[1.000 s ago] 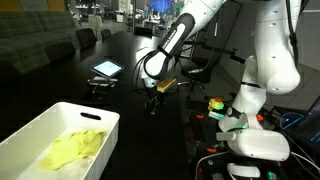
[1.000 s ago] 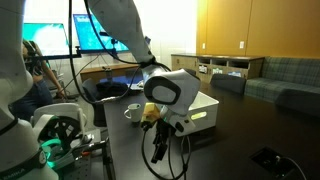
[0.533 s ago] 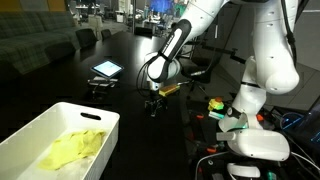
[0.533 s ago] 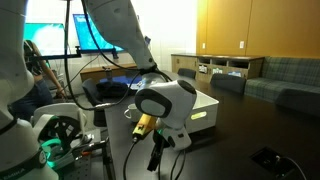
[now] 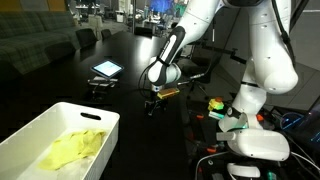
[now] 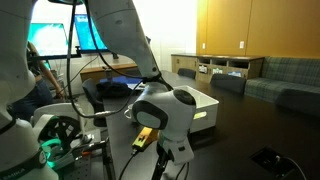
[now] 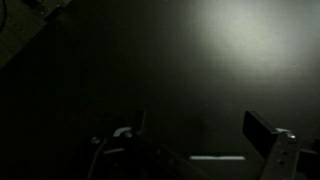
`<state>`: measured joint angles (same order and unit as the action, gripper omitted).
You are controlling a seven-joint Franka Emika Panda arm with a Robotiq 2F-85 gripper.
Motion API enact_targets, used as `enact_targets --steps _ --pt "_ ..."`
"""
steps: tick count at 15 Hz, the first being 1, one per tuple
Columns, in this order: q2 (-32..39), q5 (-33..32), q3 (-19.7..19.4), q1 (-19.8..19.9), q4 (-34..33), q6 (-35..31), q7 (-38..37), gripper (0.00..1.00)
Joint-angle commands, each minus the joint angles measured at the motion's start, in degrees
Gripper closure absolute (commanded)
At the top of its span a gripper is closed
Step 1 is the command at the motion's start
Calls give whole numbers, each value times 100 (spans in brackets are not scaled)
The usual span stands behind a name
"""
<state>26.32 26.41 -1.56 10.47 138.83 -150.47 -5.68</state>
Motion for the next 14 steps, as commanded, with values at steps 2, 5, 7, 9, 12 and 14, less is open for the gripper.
enact_targets --steps 2,5,7,9,12,14 --pt "-24 71 -43 207 47 -357 54 0" --pt "-27 82 -22 323 -10 -606 102 0" --pt "3 73 6 383 -96 -759 125 0" --pt "43 36 9 413 -189 -887 130 0" --pt "111 29 37 487 -309 -1088 202 0" --pt "184 79 121 599 -416 -1203 320 0"
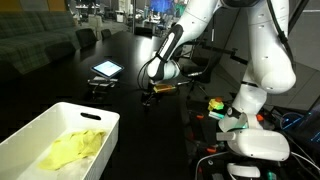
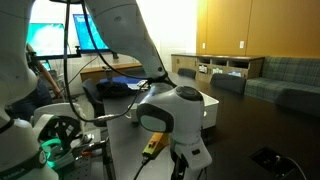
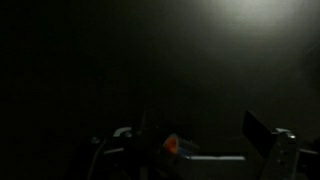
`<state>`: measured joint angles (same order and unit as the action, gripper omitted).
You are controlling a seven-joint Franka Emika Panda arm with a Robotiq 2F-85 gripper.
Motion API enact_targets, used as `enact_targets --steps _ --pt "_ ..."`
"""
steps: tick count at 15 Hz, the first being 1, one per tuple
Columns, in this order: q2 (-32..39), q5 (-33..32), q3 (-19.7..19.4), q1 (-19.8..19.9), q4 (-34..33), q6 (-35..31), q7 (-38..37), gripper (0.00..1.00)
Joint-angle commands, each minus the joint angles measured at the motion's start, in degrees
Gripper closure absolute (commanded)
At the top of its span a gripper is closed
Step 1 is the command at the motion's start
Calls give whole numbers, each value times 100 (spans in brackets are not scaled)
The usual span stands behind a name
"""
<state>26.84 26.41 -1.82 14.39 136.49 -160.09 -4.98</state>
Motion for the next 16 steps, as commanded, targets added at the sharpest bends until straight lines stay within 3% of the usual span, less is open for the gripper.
enact_targets --steps 1,8,16 --pt "166 96 190 272 -229 -282 317 0" --pt "408 181 618 766 -549 -302 770 0" --pt "450 147 830 973 -538 -117 911 0"
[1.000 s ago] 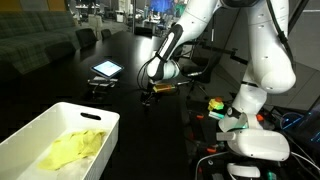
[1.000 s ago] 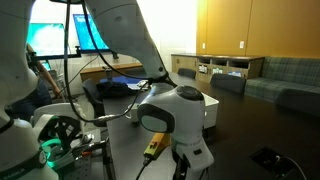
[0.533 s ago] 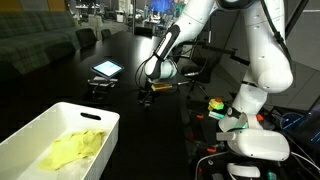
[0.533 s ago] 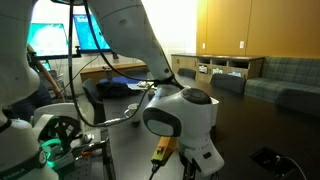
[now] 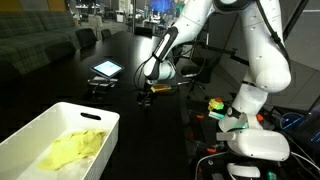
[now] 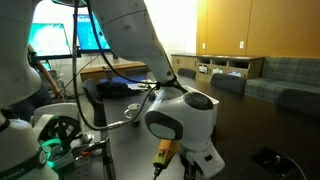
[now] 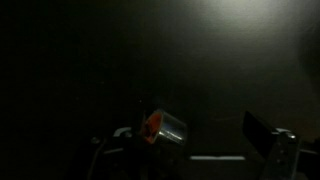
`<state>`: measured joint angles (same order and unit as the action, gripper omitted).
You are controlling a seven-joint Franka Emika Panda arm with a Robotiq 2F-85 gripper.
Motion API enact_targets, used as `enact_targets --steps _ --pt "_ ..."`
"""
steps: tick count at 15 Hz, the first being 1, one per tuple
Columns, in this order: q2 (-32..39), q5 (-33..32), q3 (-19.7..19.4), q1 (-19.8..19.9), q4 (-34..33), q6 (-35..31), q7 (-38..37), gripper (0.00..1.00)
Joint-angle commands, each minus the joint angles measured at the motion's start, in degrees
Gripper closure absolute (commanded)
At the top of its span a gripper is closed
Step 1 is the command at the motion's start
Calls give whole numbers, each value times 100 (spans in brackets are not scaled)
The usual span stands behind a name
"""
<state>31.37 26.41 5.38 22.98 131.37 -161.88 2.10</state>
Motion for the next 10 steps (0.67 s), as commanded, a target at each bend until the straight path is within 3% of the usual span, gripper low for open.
enact_targets --steps 1,10 --pt "-12 154 129 136 -17 86 229 0" --pt "-49 444 384 302 35 111 477 0"
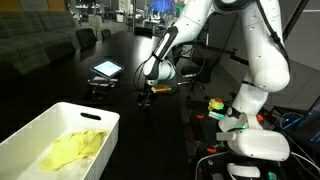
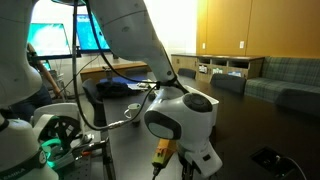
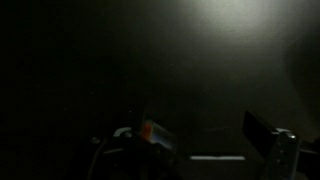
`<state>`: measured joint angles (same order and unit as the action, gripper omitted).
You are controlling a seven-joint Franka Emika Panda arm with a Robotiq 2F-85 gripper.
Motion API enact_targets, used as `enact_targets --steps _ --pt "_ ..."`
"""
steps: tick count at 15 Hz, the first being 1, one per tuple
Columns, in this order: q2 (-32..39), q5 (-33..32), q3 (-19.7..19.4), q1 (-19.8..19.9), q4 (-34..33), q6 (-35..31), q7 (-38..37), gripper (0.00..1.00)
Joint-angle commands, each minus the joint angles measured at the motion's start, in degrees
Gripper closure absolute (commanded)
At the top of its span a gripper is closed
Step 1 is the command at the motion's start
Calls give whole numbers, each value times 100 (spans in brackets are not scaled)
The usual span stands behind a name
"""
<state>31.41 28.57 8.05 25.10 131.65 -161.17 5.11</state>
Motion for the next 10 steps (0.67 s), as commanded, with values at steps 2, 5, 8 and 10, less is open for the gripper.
enact_targets --steps 2,5,8,10 --pt "-8 179 31 -14 -41 17 73 0" --pt "31 76 -85 -123 -100 25 -29 0" --pt "49 53 -126 -168 -139 -38 -23 0" --pt "73 54 -119 -180 -186 -90 9 0"
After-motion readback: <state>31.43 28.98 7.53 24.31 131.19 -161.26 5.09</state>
